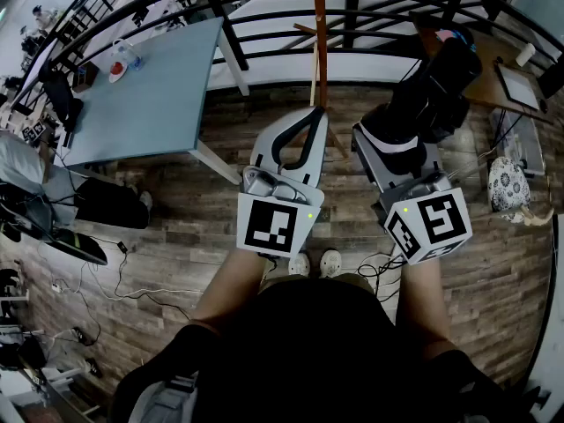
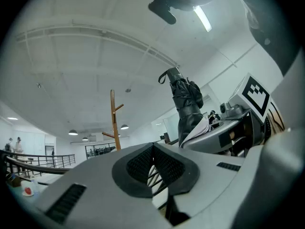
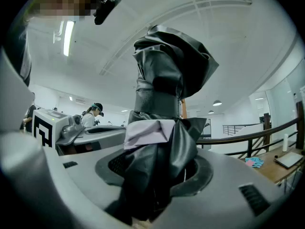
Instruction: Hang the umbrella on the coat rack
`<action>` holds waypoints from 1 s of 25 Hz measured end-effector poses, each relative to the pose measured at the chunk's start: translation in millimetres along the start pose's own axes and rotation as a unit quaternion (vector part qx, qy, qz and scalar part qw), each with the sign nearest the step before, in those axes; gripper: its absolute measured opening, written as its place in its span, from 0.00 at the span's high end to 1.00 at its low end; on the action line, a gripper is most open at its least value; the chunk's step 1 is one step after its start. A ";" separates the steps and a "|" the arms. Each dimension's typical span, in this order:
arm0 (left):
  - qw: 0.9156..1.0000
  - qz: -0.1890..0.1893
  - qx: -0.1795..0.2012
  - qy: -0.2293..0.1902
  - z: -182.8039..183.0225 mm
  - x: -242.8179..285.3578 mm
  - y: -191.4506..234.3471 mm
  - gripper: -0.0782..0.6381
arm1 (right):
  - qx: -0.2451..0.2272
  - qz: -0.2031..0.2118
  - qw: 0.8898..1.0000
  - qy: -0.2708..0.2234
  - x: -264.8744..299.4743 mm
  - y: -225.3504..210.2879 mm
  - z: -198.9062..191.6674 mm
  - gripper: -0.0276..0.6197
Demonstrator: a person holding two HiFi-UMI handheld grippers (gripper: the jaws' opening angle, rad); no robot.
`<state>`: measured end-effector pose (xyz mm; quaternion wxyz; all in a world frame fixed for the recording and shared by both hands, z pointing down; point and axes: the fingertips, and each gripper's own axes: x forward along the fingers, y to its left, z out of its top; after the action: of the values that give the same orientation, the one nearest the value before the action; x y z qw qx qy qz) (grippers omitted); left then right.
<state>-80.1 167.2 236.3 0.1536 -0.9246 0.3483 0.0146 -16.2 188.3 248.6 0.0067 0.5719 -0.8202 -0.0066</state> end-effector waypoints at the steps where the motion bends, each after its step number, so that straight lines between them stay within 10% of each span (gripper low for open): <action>1: 1.000 0.000 0.001 0.000 0.1 -0.4 -1.9 0.87 | 0.001 0.001 1.000 0.000 -1.4 0.2 -1.2 0.59; 25: 1.000 0.027 0.015 0.002 7.4 4.1 -40.9 0.87 | 0.009 0.031 0.999 0.006 -40.3 -19.7 -22.8 0.59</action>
<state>-49.8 195.8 239.9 0.1669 -0.9125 0.3734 0.0118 16.6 219.2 270.9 0.0069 0.5461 -0.8377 0.0045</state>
